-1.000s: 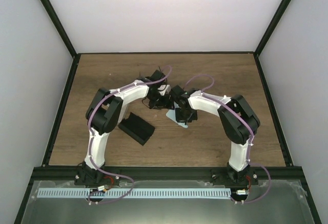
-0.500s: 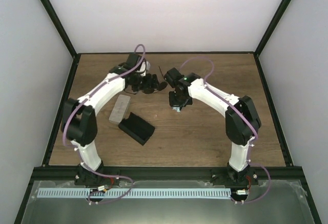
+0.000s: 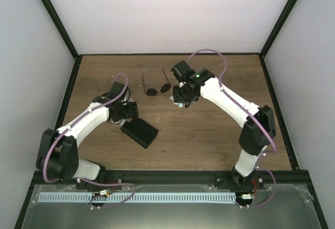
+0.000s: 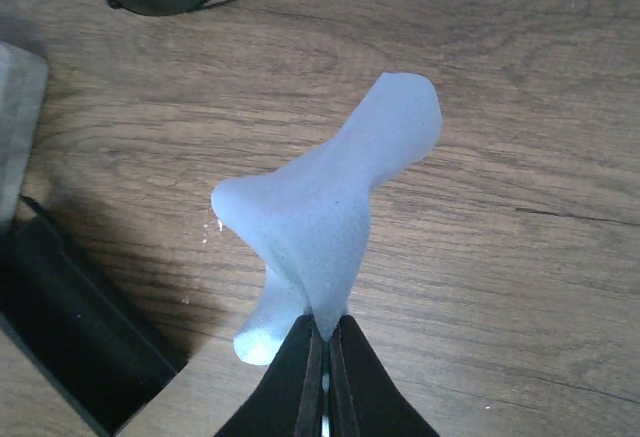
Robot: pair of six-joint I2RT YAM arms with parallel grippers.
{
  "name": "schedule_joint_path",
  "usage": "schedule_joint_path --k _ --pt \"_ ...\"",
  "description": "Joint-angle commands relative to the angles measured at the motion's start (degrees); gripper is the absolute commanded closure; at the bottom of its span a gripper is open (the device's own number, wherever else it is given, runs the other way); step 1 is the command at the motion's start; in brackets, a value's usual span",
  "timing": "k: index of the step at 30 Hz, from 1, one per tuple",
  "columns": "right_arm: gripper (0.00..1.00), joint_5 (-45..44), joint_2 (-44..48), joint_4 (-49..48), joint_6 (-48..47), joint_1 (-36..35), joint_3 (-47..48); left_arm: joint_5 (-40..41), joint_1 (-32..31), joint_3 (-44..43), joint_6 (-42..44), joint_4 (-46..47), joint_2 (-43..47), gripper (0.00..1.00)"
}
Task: Organize the sunglasses
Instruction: Pick up the glasses cleaning cloth from the center of the board, then adjust the sunglasses case at the center of the board.
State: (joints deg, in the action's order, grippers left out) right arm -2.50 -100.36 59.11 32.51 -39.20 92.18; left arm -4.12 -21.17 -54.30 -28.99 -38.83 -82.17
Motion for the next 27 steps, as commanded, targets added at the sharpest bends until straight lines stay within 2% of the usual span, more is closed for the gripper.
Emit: schedule_joint_path --k 1,6,11,17,22,27 --pt "0.99 1.4 3.44 0.5 -2.07 -0.36 1.76 4.32 0.92 4.88 -2.21 0.2 6.25 0.19" --pt "0.99 2.41 5.58 -0.81 -2.88 -0.35 -0.24 3.13 1.0 10.62 -2.78 1.15 9.65 0.16" --pt "0.99 2.86 7.69 -1.54 -3.32 -0.35 -2.64 -0.05 0.73 15.94 -2.56 4.78 9.87 0.02" --pt "0.99 3.57 11.0 -2.25 -3.68 -0.36 -6.95 1.88 0.69 16.53 0.23 9.99 8.16 0.0" --pt "0.99 4.25 13.25 -2.33 -4.14 -0.35 -9.93 0.44 -0.04 15.85 1.76 15.69 3.71 0.0" --pt "0.99 3.7 14.5 -1.8 -4.61 -0.35 -10.58 -1.57 -3.17 14.97 -0.68 16.84 -1.47 0.04"
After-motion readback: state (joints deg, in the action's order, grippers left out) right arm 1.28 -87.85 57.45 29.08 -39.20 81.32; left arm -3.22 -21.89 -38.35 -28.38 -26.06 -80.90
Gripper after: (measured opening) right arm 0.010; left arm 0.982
